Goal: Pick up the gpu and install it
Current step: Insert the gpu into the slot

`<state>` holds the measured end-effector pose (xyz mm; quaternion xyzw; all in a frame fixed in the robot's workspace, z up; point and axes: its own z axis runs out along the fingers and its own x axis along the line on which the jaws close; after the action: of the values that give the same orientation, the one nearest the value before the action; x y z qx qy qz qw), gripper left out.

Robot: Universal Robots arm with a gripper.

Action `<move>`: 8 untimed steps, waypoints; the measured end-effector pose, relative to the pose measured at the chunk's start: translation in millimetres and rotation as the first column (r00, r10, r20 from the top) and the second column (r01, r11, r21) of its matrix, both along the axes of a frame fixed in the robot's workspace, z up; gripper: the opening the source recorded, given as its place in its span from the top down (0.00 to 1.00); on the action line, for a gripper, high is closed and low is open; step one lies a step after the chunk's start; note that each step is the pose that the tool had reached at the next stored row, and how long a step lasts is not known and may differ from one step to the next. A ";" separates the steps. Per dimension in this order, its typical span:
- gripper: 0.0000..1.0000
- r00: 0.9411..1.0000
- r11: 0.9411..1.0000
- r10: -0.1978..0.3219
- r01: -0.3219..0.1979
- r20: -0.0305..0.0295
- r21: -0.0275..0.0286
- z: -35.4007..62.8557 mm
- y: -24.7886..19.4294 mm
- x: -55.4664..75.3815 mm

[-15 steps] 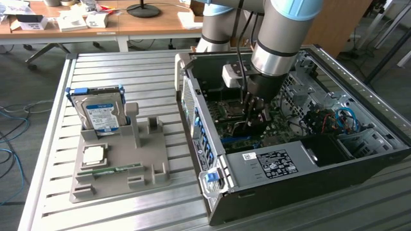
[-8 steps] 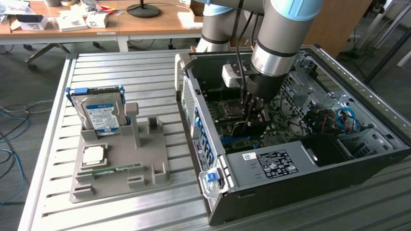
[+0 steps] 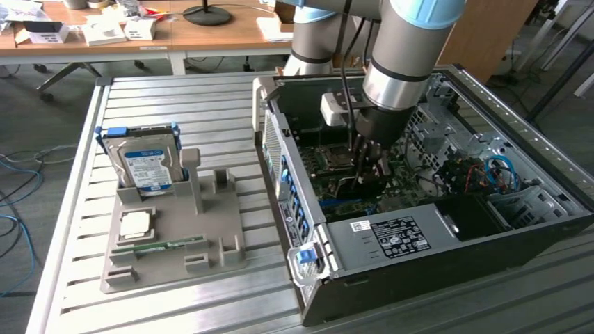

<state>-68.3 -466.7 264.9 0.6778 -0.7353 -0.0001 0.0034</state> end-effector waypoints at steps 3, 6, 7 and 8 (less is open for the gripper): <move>0.74 1.000 1.000 0.000 0.000 0.000 -0.005 0.0 0.0 0.1; 0.74 1.000 1.000 0.000 0.000 0.000 -0.004 0.1 0.0 0.1; 0.74 1.000 1.000 0.000 0.000 0.001 -0.001 0.2 0.0 0.0; 0.74 1.000 1.000 0.000 0.000 0.001 0.003 0.1 0.0 -0.1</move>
<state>-68.4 -466.7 265.0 0.6778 -0.7353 -0.0008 0.0020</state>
